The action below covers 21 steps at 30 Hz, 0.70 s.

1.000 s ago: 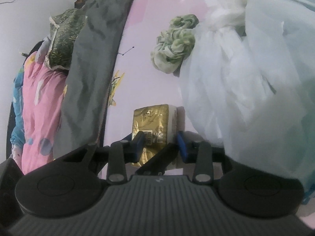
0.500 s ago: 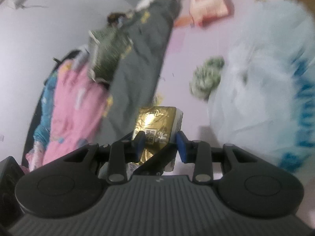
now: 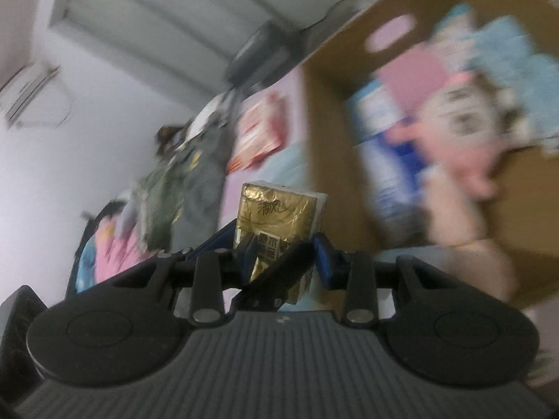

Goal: Organize soft objects
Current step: 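Lower the gold packet into the box and open the right gripper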

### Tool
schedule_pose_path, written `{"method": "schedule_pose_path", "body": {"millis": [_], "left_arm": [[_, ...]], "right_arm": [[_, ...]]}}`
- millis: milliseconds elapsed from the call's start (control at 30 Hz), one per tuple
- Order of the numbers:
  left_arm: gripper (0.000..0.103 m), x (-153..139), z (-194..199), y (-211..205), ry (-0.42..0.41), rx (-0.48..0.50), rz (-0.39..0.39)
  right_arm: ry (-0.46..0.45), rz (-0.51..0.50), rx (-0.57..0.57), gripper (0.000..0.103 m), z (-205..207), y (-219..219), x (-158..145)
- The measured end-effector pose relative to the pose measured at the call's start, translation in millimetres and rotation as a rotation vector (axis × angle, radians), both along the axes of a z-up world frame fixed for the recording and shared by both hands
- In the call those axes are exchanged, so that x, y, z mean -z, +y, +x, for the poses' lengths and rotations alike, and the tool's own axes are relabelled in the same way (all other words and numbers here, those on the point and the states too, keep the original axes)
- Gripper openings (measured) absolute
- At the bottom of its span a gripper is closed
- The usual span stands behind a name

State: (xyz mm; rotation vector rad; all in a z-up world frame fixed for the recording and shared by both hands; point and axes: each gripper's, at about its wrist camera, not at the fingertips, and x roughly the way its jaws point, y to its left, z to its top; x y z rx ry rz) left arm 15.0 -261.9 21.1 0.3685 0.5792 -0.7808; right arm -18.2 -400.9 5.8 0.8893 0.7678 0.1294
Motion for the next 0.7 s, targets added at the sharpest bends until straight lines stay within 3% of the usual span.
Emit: {"method": "schedule_pose_path", "body": {"millis": [167,300,467,700], "left_arm": [[0.059,17,9,-48,0.084,0.109,-0.019],[0.064,34,15,-67,0.146,0.128,-0.002],[0.065,45,24,-59,0.179,0.109,0.001],[0.065,38,29,-33,0.176,0.058,-0.008]], "right_arm": [[0.060,-0.033,0.101,0.034,-27,-60,5],[0.105,-0.078,0.151,0.035,-36,-96,12],[0.165,-0.175,0.174,0.035,-32,-112,27],[0.173,-0.160,0.165,0.035,-24,-111,40]]}}
